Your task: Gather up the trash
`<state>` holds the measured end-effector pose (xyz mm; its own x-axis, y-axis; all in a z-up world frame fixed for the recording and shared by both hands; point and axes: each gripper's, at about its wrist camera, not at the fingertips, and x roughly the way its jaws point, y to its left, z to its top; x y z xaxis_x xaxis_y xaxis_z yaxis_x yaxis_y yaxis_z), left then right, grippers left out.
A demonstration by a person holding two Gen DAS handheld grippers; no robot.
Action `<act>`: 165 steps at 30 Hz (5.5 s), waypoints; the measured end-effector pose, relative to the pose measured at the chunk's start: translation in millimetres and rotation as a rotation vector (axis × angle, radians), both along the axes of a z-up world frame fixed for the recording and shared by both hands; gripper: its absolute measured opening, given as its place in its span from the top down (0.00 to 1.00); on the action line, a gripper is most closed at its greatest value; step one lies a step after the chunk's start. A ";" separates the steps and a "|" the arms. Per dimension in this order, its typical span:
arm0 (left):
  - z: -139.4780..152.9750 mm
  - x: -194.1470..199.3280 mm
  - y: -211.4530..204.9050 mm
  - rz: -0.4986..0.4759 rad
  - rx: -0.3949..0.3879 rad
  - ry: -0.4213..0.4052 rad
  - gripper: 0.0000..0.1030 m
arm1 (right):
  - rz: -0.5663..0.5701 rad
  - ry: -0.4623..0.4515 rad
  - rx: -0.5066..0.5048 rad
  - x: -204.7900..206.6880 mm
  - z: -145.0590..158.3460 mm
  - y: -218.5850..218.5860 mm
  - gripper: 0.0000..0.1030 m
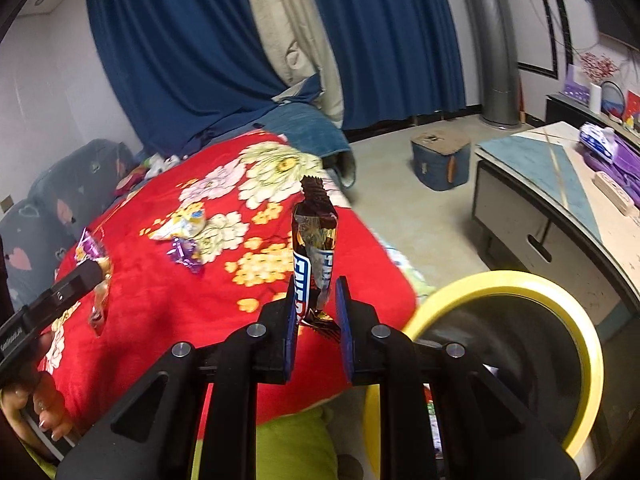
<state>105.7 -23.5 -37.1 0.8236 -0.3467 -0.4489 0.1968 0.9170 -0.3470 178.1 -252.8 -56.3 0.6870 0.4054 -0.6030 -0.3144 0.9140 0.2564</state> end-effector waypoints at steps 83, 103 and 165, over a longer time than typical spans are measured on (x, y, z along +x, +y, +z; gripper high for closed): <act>-52.1 63.9 -203.0 -0.489 0.163 0.162 0.28 | -0.505 0.091 0.184 -58.1 -72.9 -206.8 0.48; -34.9 66.6 -142.2 -0.348 0.003 0.121 0.11 | -0.351 -0.021 0.135 -37.6 -17.1 -155.2 0.46; -71.8 96.9 74.9 0.191 -0.169 0.277 0.87 | 0.545 0.090 -0.151 137.4 18.7 215.7 0.69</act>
